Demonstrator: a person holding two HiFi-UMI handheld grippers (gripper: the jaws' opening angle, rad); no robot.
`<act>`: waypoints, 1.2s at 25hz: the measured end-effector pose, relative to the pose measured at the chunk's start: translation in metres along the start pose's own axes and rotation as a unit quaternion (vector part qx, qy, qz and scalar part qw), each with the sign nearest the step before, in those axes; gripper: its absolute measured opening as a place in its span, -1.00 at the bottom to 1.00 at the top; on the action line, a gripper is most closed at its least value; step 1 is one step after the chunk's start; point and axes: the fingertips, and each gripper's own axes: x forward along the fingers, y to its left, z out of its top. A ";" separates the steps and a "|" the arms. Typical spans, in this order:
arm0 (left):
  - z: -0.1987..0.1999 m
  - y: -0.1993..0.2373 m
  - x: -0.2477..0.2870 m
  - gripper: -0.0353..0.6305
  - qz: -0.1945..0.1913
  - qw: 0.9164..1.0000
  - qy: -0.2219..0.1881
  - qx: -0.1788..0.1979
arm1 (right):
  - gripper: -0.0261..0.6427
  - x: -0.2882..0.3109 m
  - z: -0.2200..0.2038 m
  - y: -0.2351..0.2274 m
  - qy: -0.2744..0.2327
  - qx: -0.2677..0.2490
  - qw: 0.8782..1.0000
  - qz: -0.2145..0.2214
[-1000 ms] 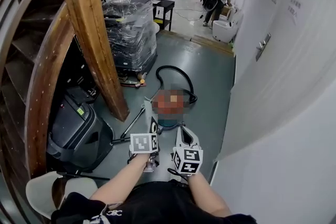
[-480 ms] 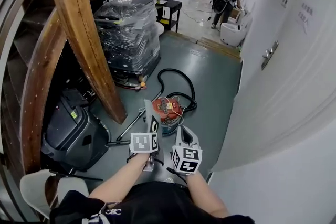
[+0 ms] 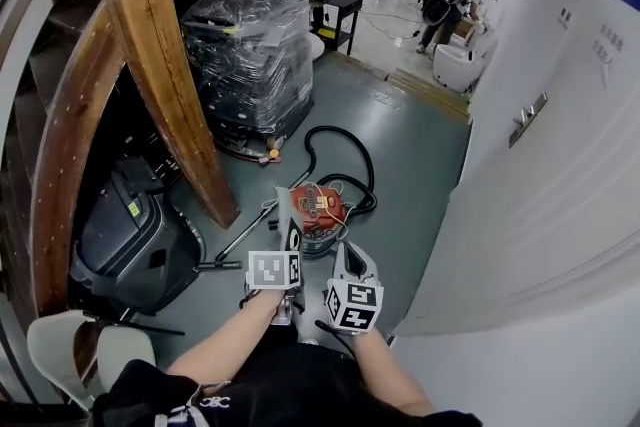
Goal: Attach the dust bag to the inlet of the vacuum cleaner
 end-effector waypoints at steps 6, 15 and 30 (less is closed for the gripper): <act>0.022 0.018 0.029 -0.82 0.000 1.000 0.001 -0.018 | -0.93 0.041 0.002 -0.003 0.010 -0.008 1.000 0.012; 0.113 0.040 0.077 -0.82 -0.004 0.999 -0.026 -0.032 | -0.93 0.135 0.047 -0.004 0.001 -0.033 0.998 0.049; 0.153 0.103 0.132 -0.82 0.035 0.997 0.022 -0.065 | -0.93 0.236 0.045 -0.008 0.057 -0.014 0.996 0.067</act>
